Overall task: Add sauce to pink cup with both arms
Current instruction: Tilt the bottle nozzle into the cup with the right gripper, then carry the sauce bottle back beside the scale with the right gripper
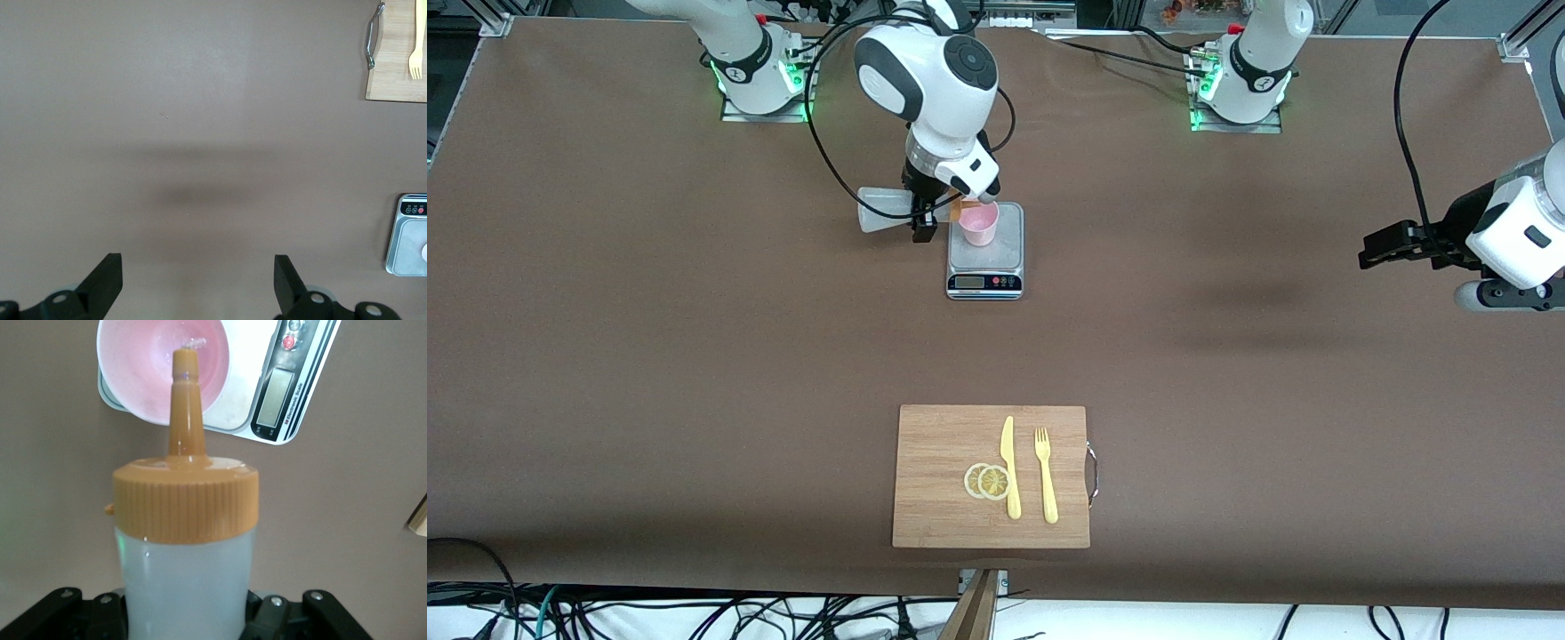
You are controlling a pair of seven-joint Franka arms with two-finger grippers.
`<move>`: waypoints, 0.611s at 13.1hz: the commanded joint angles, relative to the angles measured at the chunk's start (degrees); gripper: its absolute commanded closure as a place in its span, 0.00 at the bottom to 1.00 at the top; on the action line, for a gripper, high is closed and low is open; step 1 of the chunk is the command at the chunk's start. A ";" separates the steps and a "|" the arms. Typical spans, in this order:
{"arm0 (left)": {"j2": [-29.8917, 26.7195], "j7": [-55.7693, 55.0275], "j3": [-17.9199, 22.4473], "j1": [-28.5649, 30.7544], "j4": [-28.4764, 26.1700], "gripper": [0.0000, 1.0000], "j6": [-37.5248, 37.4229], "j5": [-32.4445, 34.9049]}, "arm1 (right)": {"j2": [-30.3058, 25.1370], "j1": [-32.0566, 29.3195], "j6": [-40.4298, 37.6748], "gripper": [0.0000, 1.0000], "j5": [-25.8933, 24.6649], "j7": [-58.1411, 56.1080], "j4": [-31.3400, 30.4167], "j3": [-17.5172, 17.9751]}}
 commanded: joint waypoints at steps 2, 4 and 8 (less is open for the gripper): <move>0.19 -0.31 -0.45 0.45 0.70 0.00 -0.91 0.93 | -4.14 0.01 3.25 1.00 4.61 -3.47 -4.28 -1.70; 0.19 -0.31 -0.45 0.45 0.70 0.00 -1.00 0.93 | -5.29 0.01 3.25 1.00 10.39 -7.68 -4.37 -3.11; 0.19 -0.31 -0.45 0.45 0.70 0.00 -0.91 0.85 | -6.96 0.01 3.08 1.00 22.87 -17.44 -4.02 -8.20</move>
